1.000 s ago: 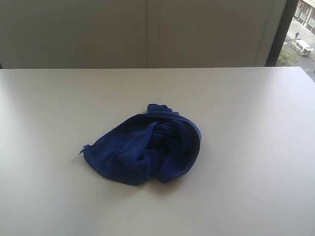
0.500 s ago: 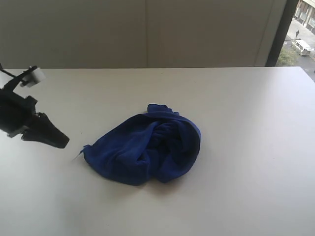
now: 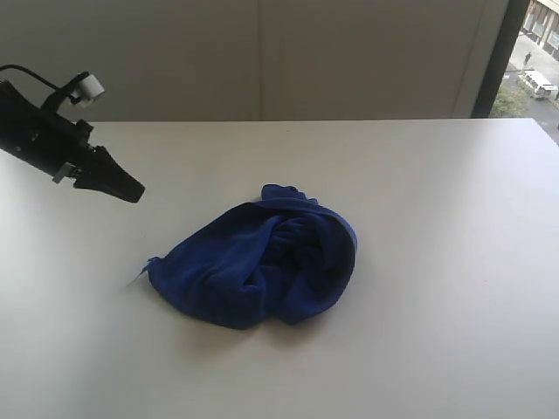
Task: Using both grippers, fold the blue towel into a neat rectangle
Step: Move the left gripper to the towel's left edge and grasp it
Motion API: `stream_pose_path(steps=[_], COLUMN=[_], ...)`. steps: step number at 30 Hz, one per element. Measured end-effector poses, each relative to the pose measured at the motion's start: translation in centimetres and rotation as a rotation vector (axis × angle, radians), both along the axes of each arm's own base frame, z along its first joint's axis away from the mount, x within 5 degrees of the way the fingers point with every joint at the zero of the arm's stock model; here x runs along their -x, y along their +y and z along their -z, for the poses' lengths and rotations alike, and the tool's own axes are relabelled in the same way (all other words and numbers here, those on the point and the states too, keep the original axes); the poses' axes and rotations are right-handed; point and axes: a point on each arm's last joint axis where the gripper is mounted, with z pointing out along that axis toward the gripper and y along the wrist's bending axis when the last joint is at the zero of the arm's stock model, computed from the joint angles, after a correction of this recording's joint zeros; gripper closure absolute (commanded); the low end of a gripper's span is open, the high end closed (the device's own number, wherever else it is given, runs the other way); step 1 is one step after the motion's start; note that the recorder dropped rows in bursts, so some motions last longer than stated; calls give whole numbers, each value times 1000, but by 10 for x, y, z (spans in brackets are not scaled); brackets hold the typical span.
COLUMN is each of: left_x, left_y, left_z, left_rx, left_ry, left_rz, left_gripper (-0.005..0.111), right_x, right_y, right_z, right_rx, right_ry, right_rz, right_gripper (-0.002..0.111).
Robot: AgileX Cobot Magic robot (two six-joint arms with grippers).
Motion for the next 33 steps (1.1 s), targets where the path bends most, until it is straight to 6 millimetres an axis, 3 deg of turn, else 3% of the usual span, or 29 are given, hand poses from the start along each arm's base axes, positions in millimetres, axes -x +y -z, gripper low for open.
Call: stream_pose_path(steps=[5,7,14,24,33], left_x=[-6,-6,-11,-12,-10], left_y=[-1,-2,-12,-23,-34], left_z=[23,33,63,88,90], left_rx=[9,-4,-29,-43,-75], left_ry=[33,54,96,134,121], left_rz=[18,31,37,53,87], left_gripper=[49,40,40,40,40], right_x=[0,0,0,0,0], right_y=[0,0,0,0,0], right_z=[0,0,0,0,0], right_rx=[0,0,0,0,-2], right_ry=[0,0,0,0,0], right_rz=[0,0,0,0,0], right_gripper=[108,108,108,108,108])
